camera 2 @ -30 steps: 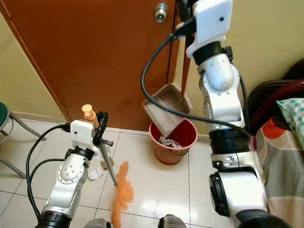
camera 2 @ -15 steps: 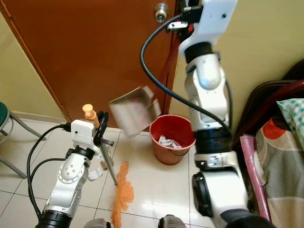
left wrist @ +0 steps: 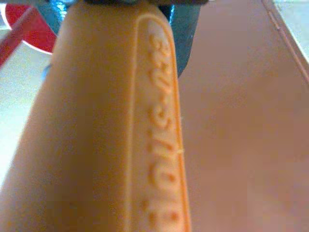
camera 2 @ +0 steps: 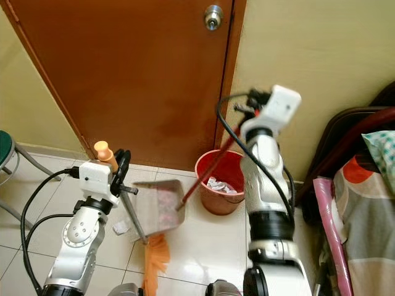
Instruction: Sweep floor
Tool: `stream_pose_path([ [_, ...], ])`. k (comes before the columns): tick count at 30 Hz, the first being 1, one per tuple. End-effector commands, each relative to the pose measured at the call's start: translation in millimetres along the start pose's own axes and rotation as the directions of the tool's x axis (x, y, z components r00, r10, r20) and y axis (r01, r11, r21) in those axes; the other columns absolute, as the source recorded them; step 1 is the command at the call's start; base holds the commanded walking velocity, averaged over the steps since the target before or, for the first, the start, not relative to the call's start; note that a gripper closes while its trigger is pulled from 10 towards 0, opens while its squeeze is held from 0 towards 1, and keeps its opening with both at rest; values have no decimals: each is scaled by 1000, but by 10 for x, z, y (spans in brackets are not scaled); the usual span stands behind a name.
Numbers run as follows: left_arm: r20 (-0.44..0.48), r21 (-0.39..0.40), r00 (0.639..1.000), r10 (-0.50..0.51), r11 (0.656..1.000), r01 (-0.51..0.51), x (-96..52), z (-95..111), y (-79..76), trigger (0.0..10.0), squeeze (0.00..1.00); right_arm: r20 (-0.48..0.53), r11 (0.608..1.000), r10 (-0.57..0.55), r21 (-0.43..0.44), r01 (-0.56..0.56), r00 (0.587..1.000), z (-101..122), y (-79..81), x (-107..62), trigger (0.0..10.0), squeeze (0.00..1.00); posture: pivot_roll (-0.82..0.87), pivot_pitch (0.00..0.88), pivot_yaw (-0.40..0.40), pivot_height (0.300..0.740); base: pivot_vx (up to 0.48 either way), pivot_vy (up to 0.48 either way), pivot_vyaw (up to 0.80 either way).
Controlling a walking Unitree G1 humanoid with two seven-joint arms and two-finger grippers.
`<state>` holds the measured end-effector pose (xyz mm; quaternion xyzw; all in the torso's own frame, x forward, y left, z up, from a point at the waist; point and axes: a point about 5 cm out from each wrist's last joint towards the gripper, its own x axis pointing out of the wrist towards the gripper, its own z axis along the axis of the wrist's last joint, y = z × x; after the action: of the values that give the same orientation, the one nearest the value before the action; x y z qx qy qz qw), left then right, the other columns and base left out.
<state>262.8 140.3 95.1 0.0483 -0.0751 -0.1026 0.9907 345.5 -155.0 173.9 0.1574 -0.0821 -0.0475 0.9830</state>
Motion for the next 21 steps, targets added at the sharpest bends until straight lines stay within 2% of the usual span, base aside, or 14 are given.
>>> stream_pose_path([
  [1,-9,9,1000,6,1000,-6,-16,12,28,10000,0,40,1000,2,-19,-1,999,77,20,0,10000,0,8,18,-25,740,0,0,0],
  [3,-14,16,1000,7,1000,-7,-44,9,33,10000,0,0,998,-42,-56,42,999,-69,-101,-89,10000,0,11,25,-22,740,0,0,0],
  [4,-14,16,1000,7,1000,-7,-44,9,33,10000,0,0,998,-42,-56,42,999,-69,-101,-89,10000,0,11,25,-22,740,0,0,0],
  [8,-20,17,1000,3,1000,-3,-58,4,13,10000,0,-92,977,-167,-147,152,982,-300,-387,-234,10000,0,8,13,-28,740,0,0,0],
  [14,-27,17,1000,7,1000,-7,-54,-2,17,10000,0,-166,956,-239,-213,201,957,-408,-647,-356,10000,0,-4,12,-36,740,0,0,0],
  [21,-43,17,999,-7,1000,8,-65,-33,5,10000,0,-182,944,-259,-256,208,949,-468,-735,-412,10000,0,-4,12,-36,740,0,0,0],
])
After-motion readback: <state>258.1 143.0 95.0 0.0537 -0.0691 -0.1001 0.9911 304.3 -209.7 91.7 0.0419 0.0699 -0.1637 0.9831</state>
